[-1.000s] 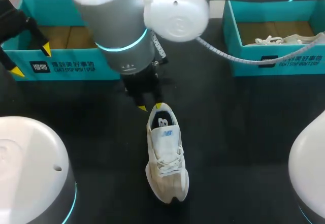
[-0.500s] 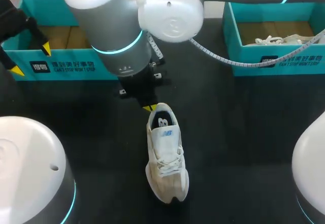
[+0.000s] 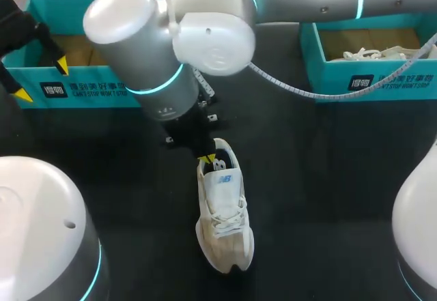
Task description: Take the shoe out of the shoebox, open the shoe tongue, remove and reinsert the insole, then place the shoe into the shoebox
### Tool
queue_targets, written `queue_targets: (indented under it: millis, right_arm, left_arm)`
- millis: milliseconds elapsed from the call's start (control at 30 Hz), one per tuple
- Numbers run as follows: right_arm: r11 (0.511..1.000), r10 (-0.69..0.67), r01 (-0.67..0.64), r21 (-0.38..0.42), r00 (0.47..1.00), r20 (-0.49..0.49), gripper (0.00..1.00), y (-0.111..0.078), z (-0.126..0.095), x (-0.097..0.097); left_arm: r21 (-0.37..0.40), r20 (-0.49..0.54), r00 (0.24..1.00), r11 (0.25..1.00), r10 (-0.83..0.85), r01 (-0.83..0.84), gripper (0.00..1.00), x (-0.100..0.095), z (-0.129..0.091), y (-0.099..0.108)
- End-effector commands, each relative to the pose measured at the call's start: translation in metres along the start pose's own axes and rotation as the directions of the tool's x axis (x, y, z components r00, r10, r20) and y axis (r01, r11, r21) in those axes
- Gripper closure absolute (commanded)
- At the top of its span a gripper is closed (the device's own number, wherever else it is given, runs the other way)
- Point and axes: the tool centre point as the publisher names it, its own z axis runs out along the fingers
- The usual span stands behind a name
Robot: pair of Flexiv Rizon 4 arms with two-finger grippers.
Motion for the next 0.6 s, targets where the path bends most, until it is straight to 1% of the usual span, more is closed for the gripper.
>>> queue_targets:
  millis: [33,67,133,233,333,467,600]
  right_arm:
    - [0.985,0.17,-0.169,-0.014,0.985,0.03,1.0,-0.007,-0.001,0.009]
    - [0.985,0.17,-0.169,-0.014,0.985,0.03,1.0,-0.007,-0.001,0.009]
    - [0.983,0.185,-0.184,-0.013,0.982,0.045,1.0,-0.007,0.006,0.008]
    - [0.975,0.224,-0.223,-0.02,0.972,0.07,1.0,-0.013,0.013,0.007]
    - [0.966,0.256,-0.254,-0.039,0.964,0.073,1.0,-0.017,0.02,0.007]
    - [0.956,0.29,-0.287,-0.052,0.955,0.057,1.0,-0.016,0.032,0.005]
    - [0.943,0.332,-0.327,-0.067,0.938,0.1,1.0,-0.014,0.036,0.002]
  left_arm:
    - [-0.001,-0.003,1.0,1.0,0.001,-0.001,0.0,0.0,-0.001,0.001]
    - [-0.001,-0.003,1.0,1.0,0.001,-0.001,0.0,0.0,-0.001,0.001]
    - [-0.001,-0.003,1.0,1.0,0.001,-0.001,0.0,0.0,-0.001,0.001]
    - [-0.001,-0.003,1.0,1.0,0.001,-0.001,0.0,0.0,-0.001,0.001]
    - [-0.001,-0.003,1.0,1.0,0.001,-0.001,0.0,0.0,-0.001,0.001]
    - [-0.001,-0.003,1.0,1.0,0.001,-0.001,0.0,0.0,-0.001,0.001]
    - [-0.001,-0.003,1.0,1.0,0.001,-0.001,0.0,0.0,-0.001,0.001]
